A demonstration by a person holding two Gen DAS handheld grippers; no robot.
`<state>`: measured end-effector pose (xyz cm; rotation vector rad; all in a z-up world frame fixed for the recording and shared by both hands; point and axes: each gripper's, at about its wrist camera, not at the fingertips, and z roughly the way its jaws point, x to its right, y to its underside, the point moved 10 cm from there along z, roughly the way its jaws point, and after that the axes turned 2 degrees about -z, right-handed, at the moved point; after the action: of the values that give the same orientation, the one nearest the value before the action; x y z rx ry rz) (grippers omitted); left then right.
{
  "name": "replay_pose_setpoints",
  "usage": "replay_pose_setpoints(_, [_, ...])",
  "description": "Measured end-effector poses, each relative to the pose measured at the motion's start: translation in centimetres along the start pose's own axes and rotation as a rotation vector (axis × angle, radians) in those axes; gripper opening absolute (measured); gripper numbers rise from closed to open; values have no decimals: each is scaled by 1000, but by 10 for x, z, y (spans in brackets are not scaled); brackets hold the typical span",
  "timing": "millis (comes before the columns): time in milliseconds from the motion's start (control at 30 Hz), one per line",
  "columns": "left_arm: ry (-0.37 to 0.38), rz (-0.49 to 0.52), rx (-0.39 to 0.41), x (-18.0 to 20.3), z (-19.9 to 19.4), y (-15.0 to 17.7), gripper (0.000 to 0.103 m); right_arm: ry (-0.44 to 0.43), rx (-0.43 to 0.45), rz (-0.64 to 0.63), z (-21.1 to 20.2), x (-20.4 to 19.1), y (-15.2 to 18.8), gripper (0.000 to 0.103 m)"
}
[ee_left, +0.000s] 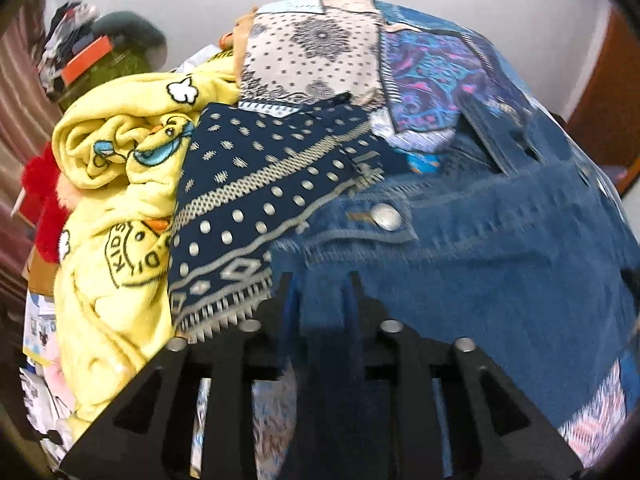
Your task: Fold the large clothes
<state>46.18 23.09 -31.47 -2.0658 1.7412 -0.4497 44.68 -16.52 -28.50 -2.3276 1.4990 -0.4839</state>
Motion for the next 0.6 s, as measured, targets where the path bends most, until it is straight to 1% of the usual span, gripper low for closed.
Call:
replay_pose_setpoints(33, [7,5,4,3,-5,6,48,-36,-4,46,-1,5,5,92])
replay_pose_setpoints(67, [17,9,7,7,-11,13,55,-66,-8,84,-2,9,9,92])
replay_pose_setpoints(133, [32,21,7,15,-20,27,56,-129,-23,165,-1,15,16,92])
replay_pose_setpoints(200, [36,34,-5,22,-25,44,59,-163,-28,217,-3,16,22,92])
replay_pose_setpoints(233, [29,36,-10,22,-27,52,65,-170,-27,233,-5,17,25,92])
replay_pose_setpoints(267, [11,35,-16,21,-27,60,70,-168,-23,242,-7,18,27,92])
replay_pose_setpoints(367, [-40,23,-23,13,-27,84,75,-158,-11,249,-18,20,33,92])
replay_pose_setpoints(467, [-59,-26,-13,0,-34,98,81,-143,-11,252,-25,25,39,92])
replay_pose_setpoints(600, [-52,-73,-11,-10,-44,107,82,-104,-20,246,-33,31,45,92])
